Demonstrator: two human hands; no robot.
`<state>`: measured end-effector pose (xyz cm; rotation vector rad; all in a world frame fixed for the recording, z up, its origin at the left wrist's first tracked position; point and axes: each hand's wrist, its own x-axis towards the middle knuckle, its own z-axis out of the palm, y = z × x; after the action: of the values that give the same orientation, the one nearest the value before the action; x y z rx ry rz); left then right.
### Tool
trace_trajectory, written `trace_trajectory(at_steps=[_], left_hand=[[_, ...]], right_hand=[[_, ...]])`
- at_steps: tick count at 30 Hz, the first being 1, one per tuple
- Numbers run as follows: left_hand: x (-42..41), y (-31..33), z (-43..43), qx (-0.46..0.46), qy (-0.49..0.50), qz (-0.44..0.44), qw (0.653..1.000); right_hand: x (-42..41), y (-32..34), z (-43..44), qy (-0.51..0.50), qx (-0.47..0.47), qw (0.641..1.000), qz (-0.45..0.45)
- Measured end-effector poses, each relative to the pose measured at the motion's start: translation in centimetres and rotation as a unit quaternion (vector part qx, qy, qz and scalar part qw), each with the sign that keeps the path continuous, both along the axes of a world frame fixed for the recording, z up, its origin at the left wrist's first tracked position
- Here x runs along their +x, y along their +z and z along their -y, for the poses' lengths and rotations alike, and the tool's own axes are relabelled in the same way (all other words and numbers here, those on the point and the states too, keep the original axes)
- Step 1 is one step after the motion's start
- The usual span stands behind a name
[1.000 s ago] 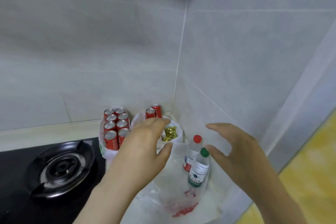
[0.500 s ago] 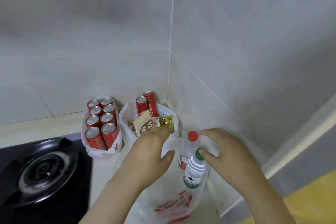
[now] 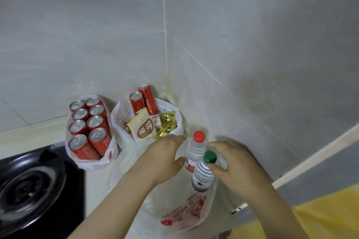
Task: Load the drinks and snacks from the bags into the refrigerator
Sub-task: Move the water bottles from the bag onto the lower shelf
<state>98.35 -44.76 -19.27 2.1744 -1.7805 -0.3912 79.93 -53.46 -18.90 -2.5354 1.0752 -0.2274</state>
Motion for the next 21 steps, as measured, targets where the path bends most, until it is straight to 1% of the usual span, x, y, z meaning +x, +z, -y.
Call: trace_trajectory(at_steps=[7, 10, 14, 18, 21], left_hand=[[0.7, -1.0, 2.5, 0.0, -0.023, -0.019, 1.0], [1.0, -1.6, 3.0, 0.0, -0.031, -0.029, 0.999], [1.5, -1.7, 4.2, -0.009, -0.024, -0.098, 0.995], [1.7, -2.0, 5.8, -0.008, -0.033, -0.098, 0.995], [1.7, -2.6, 6.9, -0.006, -0.03, -0.129, 0.991]], right_hand=[[1.5, -1.0, -0.7, -0.015, 0.001, 1.0, -0.019], [1.9, -1.7, -0.7, -0.034, 0.001, 0.999, -0.006], [2.0, -2.7, -0.7, -0.052, -0.01, 0.999, 0.01], [2.1, -3.7, -0.3, -0.064, 0.004, 0.998, 0.026], [2.0, -4.1, 0.0, -0.071, 0.029, 0.996, 0.037]])
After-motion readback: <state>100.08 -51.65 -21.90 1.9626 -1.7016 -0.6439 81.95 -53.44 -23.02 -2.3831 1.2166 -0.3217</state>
